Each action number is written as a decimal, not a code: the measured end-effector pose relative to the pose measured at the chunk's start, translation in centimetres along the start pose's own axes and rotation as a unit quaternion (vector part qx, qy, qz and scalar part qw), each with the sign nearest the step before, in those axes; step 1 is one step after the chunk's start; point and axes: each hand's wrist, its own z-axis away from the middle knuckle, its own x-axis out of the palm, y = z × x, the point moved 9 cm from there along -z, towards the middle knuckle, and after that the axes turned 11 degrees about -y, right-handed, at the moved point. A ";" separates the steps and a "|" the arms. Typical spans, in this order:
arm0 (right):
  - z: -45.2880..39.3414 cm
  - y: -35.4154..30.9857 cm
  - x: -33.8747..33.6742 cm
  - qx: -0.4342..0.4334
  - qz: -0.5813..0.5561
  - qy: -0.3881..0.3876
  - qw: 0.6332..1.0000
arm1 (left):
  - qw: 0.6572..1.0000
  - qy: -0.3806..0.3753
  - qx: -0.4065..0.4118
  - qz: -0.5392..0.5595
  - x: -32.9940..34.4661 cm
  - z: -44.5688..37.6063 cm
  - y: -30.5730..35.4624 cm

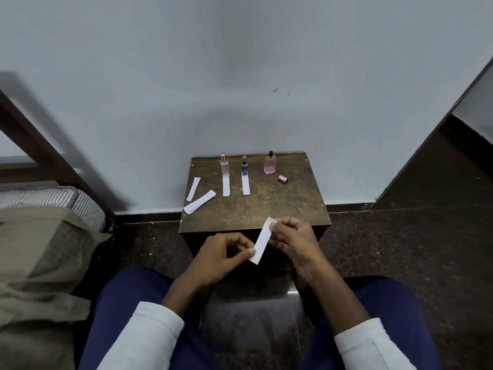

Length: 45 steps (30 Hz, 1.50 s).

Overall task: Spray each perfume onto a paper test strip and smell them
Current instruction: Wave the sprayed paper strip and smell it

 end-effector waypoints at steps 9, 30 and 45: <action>0.2 0.1 1.0 0.004 0.127 -0.088 0.988 | 0.990 0.088 -0.052 -0.100 0.9 2.7 -0.4; -2.3 -0.2 -2.1 0.022 0.348 -0.127 0.929 | 0.979 0.032 -0.099 -0.172 0.3 -0.9 -3.7; 8.0 -15.4 8.8 -0.107 -0.134 -0.286 0.943 | 0.991 0.110 -0.024 -0.070 -3.3 1.6 -3.1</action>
